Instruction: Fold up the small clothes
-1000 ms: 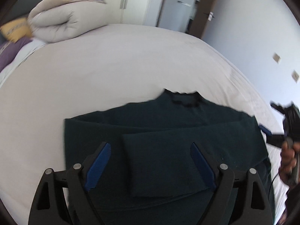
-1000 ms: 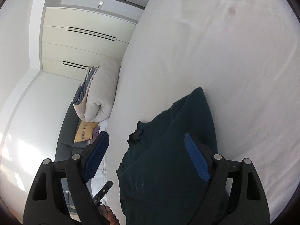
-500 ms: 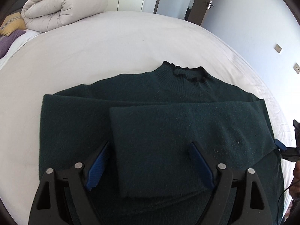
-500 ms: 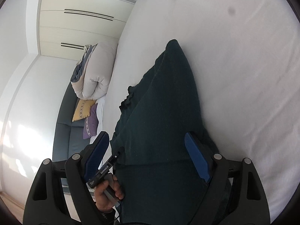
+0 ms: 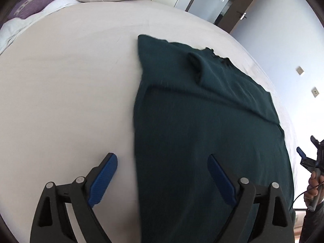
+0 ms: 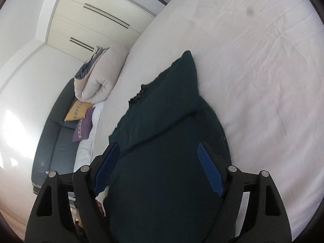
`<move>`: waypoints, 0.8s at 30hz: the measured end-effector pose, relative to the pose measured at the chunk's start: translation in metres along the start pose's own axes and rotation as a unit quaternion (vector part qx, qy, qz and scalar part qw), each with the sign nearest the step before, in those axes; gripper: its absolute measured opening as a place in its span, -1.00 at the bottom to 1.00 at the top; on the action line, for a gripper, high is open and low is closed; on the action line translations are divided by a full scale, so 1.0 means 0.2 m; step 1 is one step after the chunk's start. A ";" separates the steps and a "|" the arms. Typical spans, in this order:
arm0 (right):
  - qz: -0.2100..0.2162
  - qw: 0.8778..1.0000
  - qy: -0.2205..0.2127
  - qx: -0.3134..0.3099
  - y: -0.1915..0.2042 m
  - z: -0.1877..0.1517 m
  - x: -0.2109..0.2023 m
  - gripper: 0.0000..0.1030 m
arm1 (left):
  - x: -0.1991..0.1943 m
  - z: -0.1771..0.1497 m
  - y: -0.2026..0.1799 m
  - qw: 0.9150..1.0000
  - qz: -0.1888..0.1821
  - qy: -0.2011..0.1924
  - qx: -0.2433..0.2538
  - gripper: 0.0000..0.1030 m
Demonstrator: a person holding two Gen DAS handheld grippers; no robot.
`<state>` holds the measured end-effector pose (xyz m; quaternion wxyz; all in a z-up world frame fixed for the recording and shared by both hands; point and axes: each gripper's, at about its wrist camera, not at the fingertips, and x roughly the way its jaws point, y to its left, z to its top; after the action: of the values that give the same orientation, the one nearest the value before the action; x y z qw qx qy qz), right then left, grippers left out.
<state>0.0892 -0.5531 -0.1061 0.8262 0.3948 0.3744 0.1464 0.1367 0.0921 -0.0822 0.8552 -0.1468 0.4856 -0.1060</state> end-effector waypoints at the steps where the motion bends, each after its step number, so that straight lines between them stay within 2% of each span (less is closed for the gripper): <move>1: -0.011 1.000 0.003 -0.010 0.00 -0.06 -0.04 0.53 | -0.04 -0.04 0.02 1.000 -0.005 -0.003 -0.006 0.79; 5: -0.037 0.999 0.010 -0.026 -0.02 -0.35 -0.21 0.53 | -0.23 -0.27 0.09 0.999 -0.025 -0.007 -0.042 0.79; 6: -0.041 0.999 0.015 -0.014 -0.08 -0.48 -0.30 0.53 | -0.26 -0.31 0.09 0.999 -0.028 -0.006 -0.046 0.79; 7: -0.041 0.999 0.015 -0.014 -0.08 -0.48 -0.30 0.53 | -0.28 -0.35 0.10 0.998 -0.031 -0.004 -0.049 0.79; 8: -0.041 0.999 0.018 -0.001 -0.12 -0.59 -0.38 0.53 | -0.30 -0.39 0.10 0.998 -0.036 0.000 -0.050 0.79; 14: -0.053 0.998 0.029 0.011 -0.19 -0.73 -0.49 0.53 | -0.36 -0.54 0.12 0.996 -0.066 0.028 -0.055 0.73; 19: -0.054 0.997 0.040 0.035 -0.25 -0.79 -0.53 0.53 | -0.39 -0.59 0.17 0.991 -0.097 0.042 -0.083 0.33; 22: -0.057 0.997 0.049 0.025 -0.25 -0.83 -0.54 0.53 | -0.39 -0.60 0.17 0.987 -0.122 0.052 -0.089 0.25; 24: -0.059 0.997 0.051 0.026 -0.25 -0.83 -0.56 0.53 | -0.37 -0.61 0.13 0.988 -0.122 0.060 -0.077 0.22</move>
<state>-0.1119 -0.5546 -0.1552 0.8027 0.3852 0.4422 0.1079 -0.0054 0.1232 -0.0912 0.7915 -0.2632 0.5213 -0.1804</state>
